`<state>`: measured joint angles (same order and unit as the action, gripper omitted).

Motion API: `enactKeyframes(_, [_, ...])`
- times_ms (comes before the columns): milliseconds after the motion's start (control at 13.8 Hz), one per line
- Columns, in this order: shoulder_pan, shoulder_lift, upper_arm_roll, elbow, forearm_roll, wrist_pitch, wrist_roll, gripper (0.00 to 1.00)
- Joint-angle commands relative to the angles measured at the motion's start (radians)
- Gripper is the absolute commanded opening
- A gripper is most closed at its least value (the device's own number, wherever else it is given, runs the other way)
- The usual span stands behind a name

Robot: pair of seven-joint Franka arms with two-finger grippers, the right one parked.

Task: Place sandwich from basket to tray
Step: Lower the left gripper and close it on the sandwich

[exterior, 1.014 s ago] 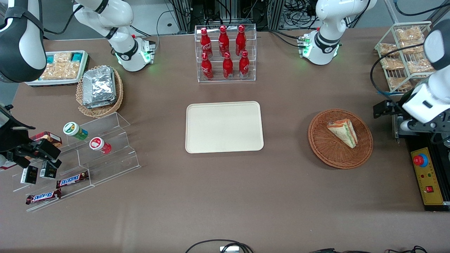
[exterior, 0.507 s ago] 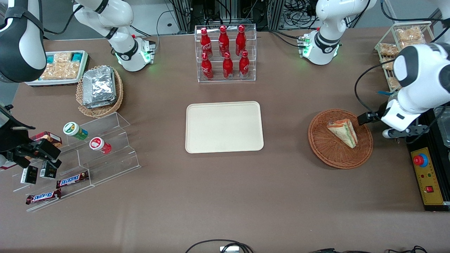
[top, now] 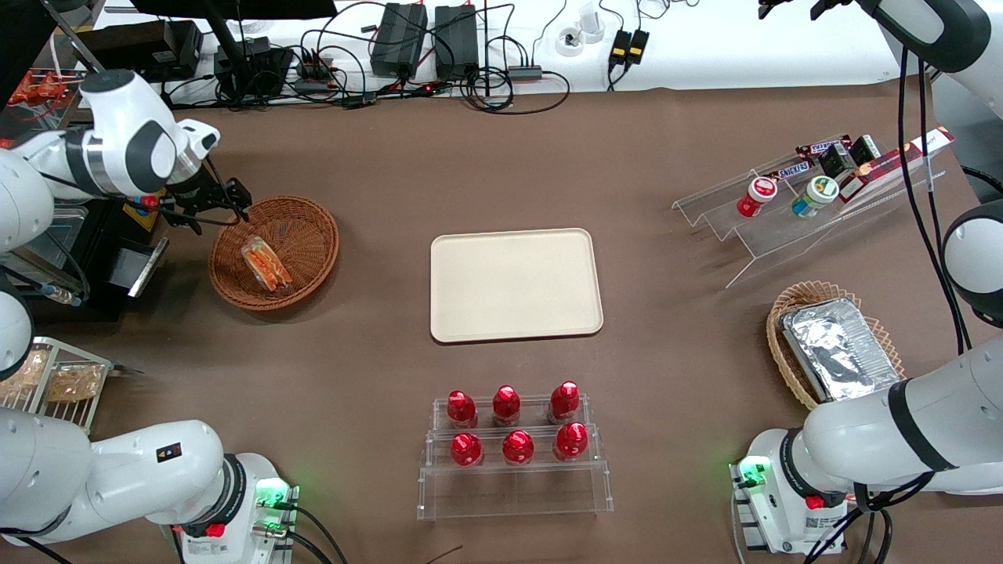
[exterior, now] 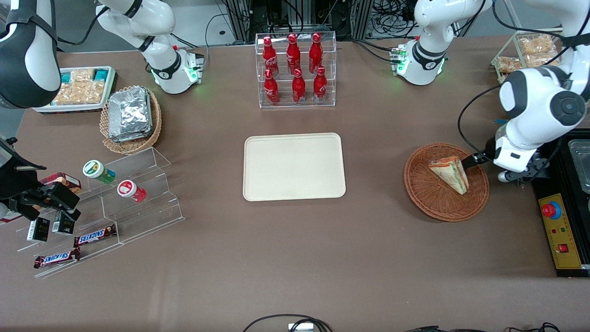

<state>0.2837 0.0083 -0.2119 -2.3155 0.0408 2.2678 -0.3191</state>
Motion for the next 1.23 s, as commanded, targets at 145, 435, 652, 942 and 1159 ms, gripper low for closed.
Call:
enactKeyframes(145, [0.0,0.013,-0.004,-0.097,0.011,0.142,-0.099,1.0])
enactKeyframes(435, [-0.006,0.045,-0.006,-0.133,0.011,0.231,-0.175,1.0])
enactKeyframes(652, [-0.024,0.076,-0.007,-0.136,0.011,0.263,-0.233,1.0])
enactKeyframes(942, [-0.031,0.128,-0.007,-0.15,0.011,0.314,-0.262,1.0])
enactKeyframes(1159, [-0.031,0.157,-0.007,-0.159,0.011,0.348,-0.264,1.0])
